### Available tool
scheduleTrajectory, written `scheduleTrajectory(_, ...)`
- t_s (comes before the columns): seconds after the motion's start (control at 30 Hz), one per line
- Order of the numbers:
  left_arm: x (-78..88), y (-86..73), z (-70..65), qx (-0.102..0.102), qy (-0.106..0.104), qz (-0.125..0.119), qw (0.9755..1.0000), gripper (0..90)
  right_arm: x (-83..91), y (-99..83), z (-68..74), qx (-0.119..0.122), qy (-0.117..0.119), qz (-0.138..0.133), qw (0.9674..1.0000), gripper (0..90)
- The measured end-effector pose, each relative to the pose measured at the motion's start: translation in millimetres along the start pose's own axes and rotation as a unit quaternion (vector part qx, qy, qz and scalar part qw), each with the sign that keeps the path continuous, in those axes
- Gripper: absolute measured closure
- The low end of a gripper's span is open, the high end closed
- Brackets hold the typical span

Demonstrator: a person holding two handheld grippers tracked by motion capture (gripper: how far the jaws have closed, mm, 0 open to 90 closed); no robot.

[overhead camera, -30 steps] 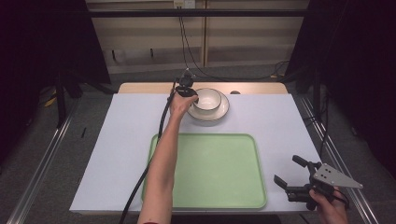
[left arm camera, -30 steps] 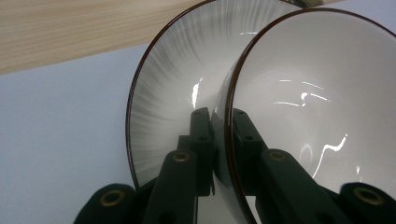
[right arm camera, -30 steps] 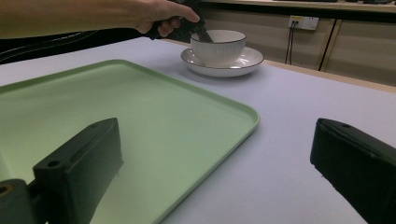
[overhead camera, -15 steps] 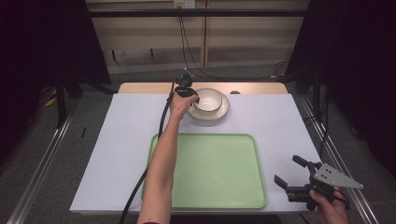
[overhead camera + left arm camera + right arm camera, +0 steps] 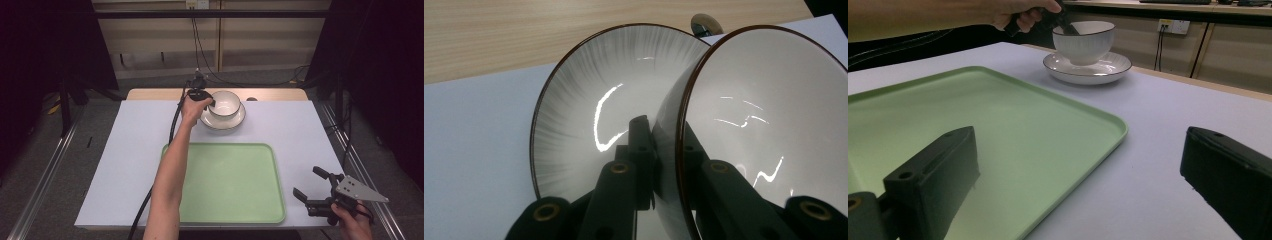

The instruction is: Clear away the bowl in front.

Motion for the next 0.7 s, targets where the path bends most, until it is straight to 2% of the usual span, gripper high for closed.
scheduleTrajectory(0.1, 5.8, -0.6, 1.4, -0.005, 0.007, 0.000, 1.0000, 82.5, -0.1, 0.0, 0.5, -0.003, 0.001, 0.000, 1.0000, 1.5)
scheduleTrajectory(0.13, 8.5, -1.4, 1.6, -0.011, 0.006, 0.004, 0.9999, 82.5, -0.4, 0.1, -0.5, 0.003, -0.002, -0.001, 1.0000, 1.6)
scheduleTrajectory(0.2, 12.2, -0.4, -0.1, -0.007, 0.001, -0.006, 1.0000, 82.5, -0.5, 0.3, -0.2, 0.002, -0.002, -0.001, 1.0000, 1.5)
scheduleTrajectory(0.33, 21.2, -1.4, -3.8, -0.018, 0.002, -0.009, 0.9998, 82.5, 0.2, 1.2, 0.3, 0.003, -0.002, -0.005, 1.0000, 1.5)
scheduleTrajectory(0.47, 28.2, -2.5, -8.9, -0.028, -0.006, -0.011, 0.9995, 82.5, 0.2, 1.2, 0.3, 0.001, -0.002, -0.006, 1.0000, 1.5)
scheduleTrajectory(0.6, 33.5, -3.7, -12.9, -0.030, -0.011, -0.014, 0.9994, 82.5, 1.0, 1.6, 0.0, 0.001, -0.004, -0.007, 1.0000, 1.5)
scheduleTrajectory(0.63, 35.5, -5.3, -14.9, -0.044, -0.010, -0.013, 0.9989, 82.5, 1.3, 1.5, -0.1, 0.001, -0.003, -0.006, 1.0000, 1.5)
scheduleTrajectory(0.67, 35.8, -6.1, -17.4, -0.041, -0.011, -0.017, 0.9990, 82.5, 1.4, 1.5, -0.1, 0.000, -0.002, -0.007, 1.0000, 1.5)
scheduleTrajectory(0.7, 37.1, -8.1, -19.3, -0.046, -0.012, -0.013, 0.9988, 82.4, 1.5, 1.4, 0.1, -0.003, -0.003, -0.006, 1.0000, 1.5)
Point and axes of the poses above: each handheld gripper's, and its own axes: x roughly backward along the jaws, y roughly out of its top, z roughly to its left, the point moved 6 cm from there along -x, roughly forward along the jaws, and after that the axes turned 9 degrees about z, right-handed, at the moved point
